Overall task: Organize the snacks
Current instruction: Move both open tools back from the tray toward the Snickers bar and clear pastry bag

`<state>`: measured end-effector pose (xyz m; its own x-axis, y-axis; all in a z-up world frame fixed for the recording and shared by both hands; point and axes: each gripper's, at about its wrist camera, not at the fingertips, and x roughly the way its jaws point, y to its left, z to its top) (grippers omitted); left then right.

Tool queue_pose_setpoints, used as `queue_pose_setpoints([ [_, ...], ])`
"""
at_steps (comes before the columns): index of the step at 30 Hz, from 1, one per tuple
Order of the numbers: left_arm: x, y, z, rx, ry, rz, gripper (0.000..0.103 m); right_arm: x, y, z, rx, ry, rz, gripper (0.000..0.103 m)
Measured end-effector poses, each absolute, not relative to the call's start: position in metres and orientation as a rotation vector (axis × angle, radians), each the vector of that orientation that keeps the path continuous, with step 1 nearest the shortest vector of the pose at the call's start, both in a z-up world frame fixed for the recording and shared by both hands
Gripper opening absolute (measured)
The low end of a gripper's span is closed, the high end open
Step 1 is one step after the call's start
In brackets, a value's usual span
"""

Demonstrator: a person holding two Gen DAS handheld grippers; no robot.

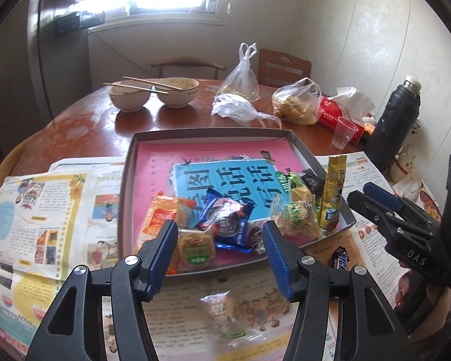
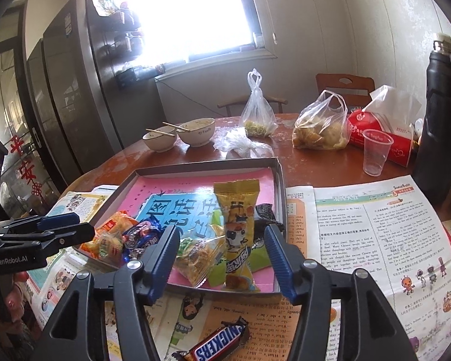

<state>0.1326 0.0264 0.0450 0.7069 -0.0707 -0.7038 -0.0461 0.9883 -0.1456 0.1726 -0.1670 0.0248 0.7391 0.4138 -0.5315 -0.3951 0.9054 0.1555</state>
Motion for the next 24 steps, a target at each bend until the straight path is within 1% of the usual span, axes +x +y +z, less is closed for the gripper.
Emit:
queue_pose_setpoints([
  [6, 0.12, 0.038, 0.041, -0.175, 0.804, -0.009, 0.061, 0.159, -0.165, 0.033, 0.016, 0.58, 0.441, 0.064],
  [19, 0.102, 0.041, 0.039, -0.177, 0.825, -0.035, 0.061, 0.135, -0.16, 0.043, -0.009, 0.571, 0.445, 0.067],
  [24, 0.099, 0.037, 0.031, -0.176, 0.863, -0.051, 0.061, 0.128, -0.16, 0.044, -0.014, 0.574, 0.452, 0.068],
])
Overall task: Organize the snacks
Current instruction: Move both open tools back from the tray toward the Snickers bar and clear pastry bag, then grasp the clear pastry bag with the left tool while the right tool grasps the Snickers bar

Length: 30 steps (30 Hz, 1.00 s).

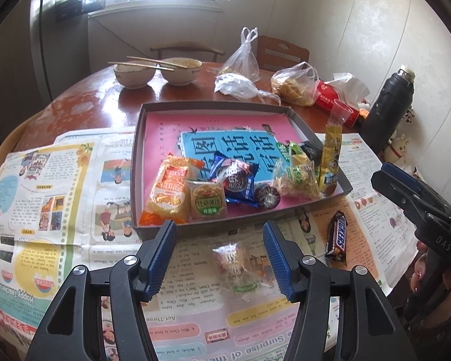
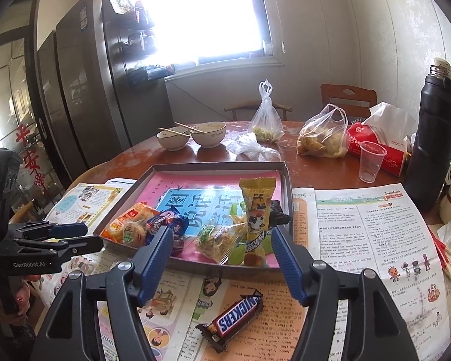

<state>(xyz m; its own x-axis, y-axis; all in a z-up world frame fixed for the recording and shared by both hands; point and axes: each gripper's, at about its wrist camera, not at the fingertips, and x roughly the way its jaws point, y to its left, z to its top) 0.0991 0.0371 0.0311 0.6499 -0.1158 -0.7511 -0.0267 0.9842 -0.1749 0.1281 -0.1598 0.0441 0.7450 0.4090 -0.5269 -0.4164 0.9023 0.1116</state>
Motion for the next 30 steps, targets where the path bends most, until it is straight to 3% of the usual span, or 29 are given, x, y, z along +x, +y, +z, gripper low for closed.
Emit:
queue_pose_setpoints([
  [12, 0.096, 0.029, 0.014, -0.175, 0.92, -0.081, 0.061, 0.113, -0.171, 0.008, -0.081, 0.648, 0.488, 0.069],
  [30, 0.099, 0.019, -0.01, -0.183, 0.98, -0.095, 0.061, 0.126, -0.163, -0.049, -0.256, 0.75, 0.598, 0.079],
])
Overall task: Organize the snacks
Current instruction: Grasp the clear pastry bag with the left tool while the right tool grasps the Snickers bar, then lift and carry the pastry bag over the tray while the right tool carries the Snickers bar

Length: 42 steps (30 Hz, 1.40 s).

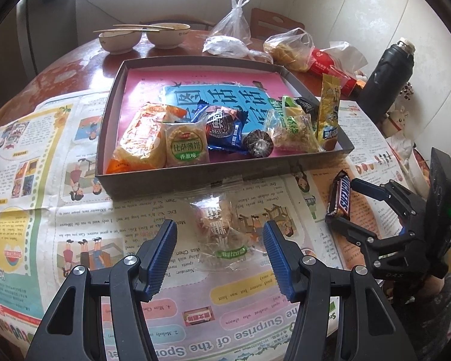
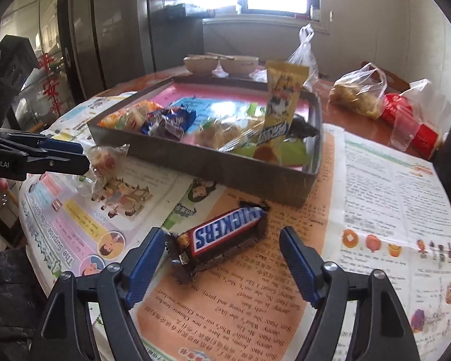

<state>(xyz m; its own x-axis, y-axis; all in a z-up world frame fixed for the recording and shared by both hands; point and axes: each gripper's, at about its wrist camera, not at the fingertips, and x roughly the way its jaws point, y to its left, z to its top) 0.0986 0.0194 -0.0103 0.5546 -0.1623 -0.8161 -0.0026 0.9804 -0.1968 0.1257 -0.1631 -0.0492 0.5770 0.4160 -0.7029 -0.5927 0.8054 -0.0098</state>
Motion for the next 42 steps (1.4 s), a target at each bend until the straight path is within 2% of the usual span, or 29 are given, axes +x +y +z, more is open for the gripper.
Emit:
queue_pose_setpoints([
  [13, 0.114, 0.016, -0.028, -0.212, 1.005, -0.052, 0.061, 0.134, -0.157, -0.056, -0.272, 0.765, 0.562, 0.077],
  [19, 0.117, 0.012, -0.033, -0.202, 0.986, -0.037, 0.061, 0.129, -0.163, -0.055, -0.253, 0.755, 0.535, 0.067],
  [21, 0.117, 0.01, -0.033, -0.189, 0.976, -0.036, 0.061, 0.129, -0.164, -0.054, -0.25, 0.753, 0.526, 0.06],
  [23, 0.117, 0.009, -0.033, -0.186, 0.966, -0.035, 0.053, 0.129, -0.164, -0.054, -0.247, 0.756, 0.524, 0.06],
  [24, 0.117, 0.01, -0.033, -0.186, 0.963, -0.04, 0.039, 0.128, -0.164, -0.054, -0.248, 0.755, 0.523, 0.06],
  [32, 0.108, 0.022, -0.023, -0.235, 0.929, -0.077, 0.039, 0.126, -0.163, -0.046, -0.209, 0.751, 0.544, 0.059],
  [42, 0.096, 0.053, 0.011, -0.262, 0.824, -0.027, 0.039, 0.117, -0.151, -0.008, -0.16, 0.66, 0.59, 0.06],
])
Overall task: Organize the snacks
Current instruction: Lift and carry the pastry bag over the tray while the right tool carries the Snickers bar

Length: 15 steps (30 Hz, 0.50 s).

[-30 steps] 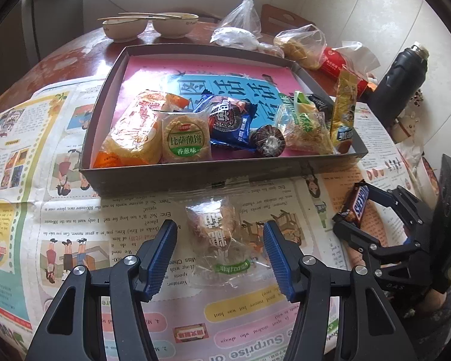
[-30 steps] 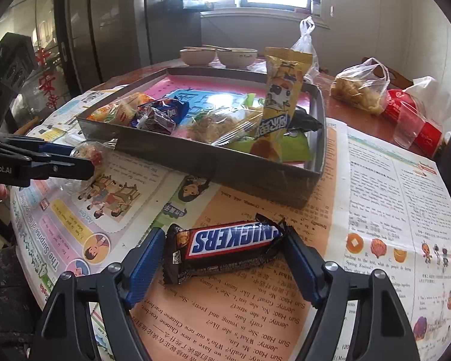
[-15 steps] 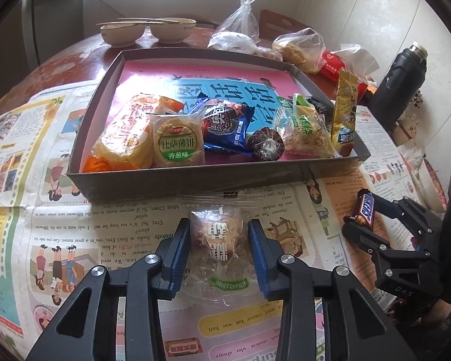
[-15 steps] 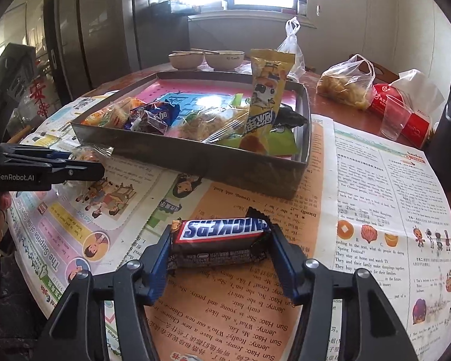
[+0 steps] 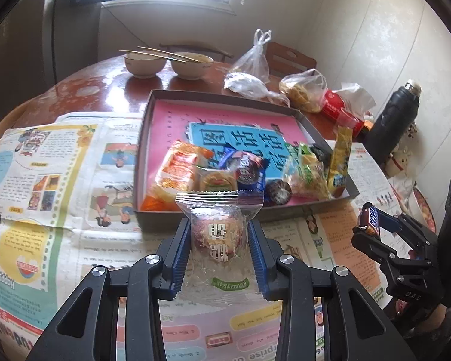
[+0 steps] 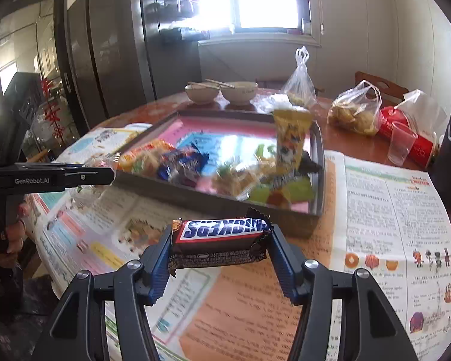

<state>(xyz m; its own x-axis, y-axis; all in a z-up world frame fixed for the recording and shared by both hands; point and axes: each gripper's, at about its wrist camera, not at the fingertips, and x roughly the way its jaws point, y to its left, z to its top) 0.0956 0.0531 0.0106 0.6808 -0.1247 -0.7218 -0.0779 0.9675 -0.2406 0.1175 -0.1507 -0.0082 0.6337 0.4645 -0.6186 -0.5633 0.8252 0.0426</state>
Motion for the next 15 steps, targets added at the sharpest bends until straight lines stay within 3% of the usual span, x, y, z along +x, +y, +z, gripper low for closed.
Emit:
queue_pose_setpoints([
  [15, 0.116, 0.088, 0.018, -0.283, 0.771, 0.047, 0.039, 0.145, -0.119, 0.007, -0.114, 0.645, 0.592, 0.06],
])
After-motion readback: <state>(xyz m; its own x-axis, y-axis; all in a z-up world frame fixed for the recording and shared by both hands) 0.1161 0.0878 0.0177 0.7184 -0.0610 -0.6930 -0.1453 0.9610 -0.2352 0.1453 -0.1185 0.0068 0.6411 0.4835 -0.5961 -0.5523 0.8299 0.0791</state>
